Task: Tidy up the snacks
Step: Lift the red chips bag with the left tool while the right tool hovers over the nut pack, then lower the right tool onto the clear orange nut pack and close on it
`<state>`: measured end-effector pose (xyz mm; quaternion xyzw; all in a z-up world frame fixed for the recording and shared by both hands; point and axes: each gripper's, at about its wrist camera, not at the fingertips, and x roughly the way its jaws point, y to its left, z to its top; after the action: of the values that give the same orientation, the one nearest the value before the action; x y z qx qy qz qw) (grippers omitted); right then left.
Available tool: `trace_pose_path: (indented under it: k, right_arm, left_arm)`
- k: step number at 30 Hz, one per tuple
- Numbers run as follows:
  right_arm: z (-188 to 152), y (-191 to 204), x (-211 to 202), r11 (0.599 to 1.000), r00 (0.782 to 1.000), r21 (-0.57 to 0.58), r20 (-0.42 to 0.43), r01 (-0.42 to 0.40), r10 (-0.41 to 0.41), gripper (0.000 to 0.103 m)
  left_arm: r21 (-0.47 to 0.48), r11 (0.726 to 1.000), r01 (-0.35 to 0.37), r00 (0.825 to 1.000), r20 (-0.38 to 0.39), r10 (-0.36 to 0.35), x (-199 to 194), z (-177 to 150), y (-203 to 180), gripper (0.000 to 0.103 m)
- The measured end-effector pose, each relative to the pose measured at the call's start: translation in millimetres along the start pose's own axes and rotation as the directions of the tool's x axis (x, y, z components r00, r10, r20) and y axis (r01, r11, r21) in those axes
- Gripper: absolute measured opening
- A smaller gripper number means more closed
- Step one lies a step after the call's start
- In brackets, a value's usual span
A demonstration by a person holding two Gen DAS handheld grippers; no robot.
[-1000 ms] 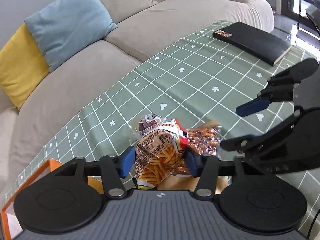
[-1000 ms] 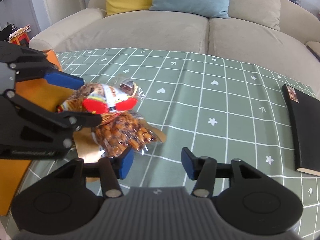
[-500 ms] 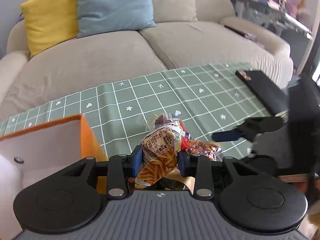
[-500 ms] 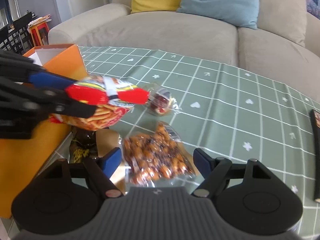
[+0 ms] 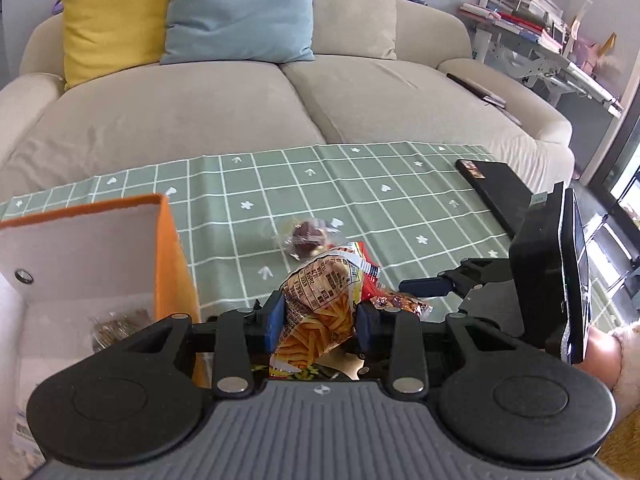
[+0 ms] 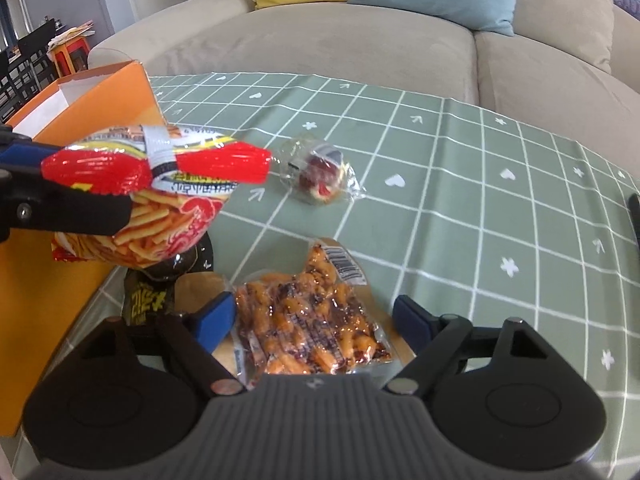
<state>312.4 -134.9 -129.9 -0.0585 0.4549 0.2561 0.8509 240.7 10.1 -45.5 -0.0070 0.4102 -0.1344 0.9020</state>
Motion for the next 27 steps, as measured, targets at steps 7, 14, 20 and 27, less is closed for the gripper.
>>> trace_pose_path:
  k: [7, 14, 20, 27]
  right_arm:
    - [-22.2, -3.8, -25.1, 0.995, 0.999, 0.085, -0.022, 0.051, -0.049, 0.065]
    - [-61.8, -6.2, -58.0, 0.985, 0.994, 0.139, -0.047, 0.100, -0.094, 0.065]
    - [-95.1, -1.8, -85.9, 0.980, 0.991, 0.149, -0.055, 0.133, -0.126, 0.065]
    - [-119.7, 8.8, -107.2, 0.979, 0.981, 0.074, -0.053, 0.189, -0.185, 0.067]
  left_arm:
    - [0.058, 0.998, -0.017, 1.000, 0.007, 0.017, -14.1, -16.3, -22.6, 0.040]
    - [0.098, 0.995, -0.015, 1.000, -0.004, 0.016, -26.6, -37.7, -46.2, 0.040]
    - [0.179, 0.983, -0.034, 0.999, -0.013, 0.037, -32.3, -62.1, -71.1, 0.040]
    - [0.238, 0.971, -0.022, 0.999, -0.039, 0.033, -34.8, -101.8, -83.2, 0.040]
